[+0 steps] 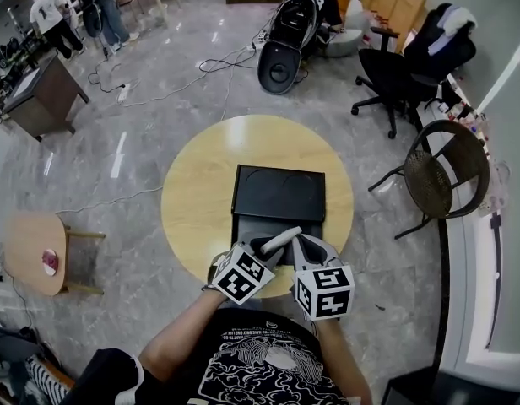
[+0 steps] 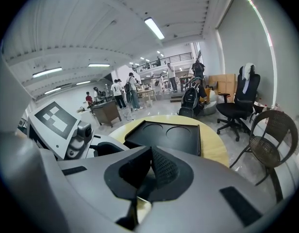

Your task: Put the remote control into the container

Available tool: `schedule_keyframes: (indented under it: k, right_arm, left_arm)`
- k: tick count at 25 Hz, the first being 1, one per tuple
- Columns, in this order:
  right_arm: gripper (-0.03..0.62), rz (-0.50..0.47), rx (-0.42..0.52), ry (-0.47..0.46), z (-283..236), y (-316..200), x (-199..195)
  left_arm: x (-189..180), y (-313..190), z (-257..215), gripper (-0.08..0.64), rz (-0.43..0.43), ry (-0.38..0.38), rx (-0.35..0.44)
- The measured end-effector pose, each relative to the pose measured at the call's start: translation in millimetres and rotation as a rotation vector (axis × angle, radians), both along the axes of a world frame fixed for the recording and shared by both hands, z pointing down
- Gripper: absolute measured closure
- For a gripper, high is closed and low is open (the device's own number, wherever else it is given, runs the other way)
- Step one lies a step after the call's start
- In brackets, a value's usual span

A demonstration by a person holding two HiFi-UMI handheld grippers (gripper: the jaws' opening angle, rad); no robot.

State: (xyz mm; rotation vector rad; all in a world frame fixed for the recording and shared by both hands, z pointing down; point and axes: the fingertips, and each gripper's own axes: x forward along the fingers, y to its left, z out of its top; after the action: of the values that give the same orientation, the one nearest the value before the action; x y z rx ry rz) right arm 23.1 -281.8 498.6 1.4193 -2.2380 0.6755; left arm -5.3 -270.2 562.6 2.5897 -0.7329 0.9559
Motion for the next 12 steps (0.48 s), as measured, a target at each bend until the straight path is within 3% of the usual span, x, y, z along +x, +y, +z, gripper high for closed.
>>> schedule_keyframes:
  k: [12]
  right_arm:
    - [0.569, 0.021, -0.011, -0.001, 6, -9, 7]
  left_arm:
    - [7, -10, 21, 0.453, 0.069, -0.077, -0.001]
